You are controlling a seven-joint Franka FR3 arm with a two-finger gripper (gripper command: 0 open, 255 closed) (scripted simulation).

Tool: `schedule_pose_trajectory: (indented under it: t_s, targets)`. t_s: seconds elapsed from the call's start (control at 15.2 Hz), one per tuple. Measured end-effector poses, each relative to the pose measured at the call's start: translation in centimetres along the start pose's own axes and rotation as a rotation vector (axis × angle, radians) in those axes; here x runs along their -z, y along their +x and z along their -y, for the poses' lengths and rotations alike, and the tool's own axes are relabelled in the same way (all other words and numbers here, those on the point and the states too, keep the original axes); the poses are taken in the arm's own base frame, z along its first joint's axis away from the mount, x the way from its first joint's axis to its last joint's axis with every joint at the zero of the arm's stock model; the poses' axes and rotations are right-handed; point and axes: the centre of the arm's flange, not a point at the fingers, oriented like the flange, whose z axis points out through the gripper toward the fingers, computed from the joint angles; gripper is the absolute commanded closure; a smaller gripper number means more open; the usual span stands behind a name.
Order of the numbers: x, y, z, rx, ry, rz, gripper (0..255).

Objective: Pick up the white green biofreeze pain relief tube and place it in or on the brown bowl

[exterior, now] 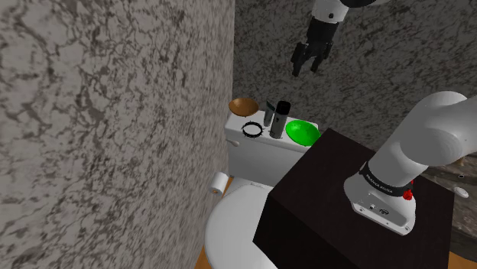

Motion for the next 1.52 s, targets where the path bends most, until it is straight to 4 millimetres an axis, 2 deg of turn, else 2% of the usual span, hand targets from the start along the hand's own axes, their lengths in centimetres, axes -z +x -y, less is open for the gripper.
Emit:
schedule_pose_trajectory:
  t_s: [0.92,1.32,1.52]
  targets:
    - [-14.6,8.6,-4.1,-0.108,-0.037,-0.107,0]
    - [-20.9,12.9,-6.9,-0.155,-0.055,-0.153,0]
    - [-23.3,14.5,-8.4,-0.178,-0.063,-0.176,0]
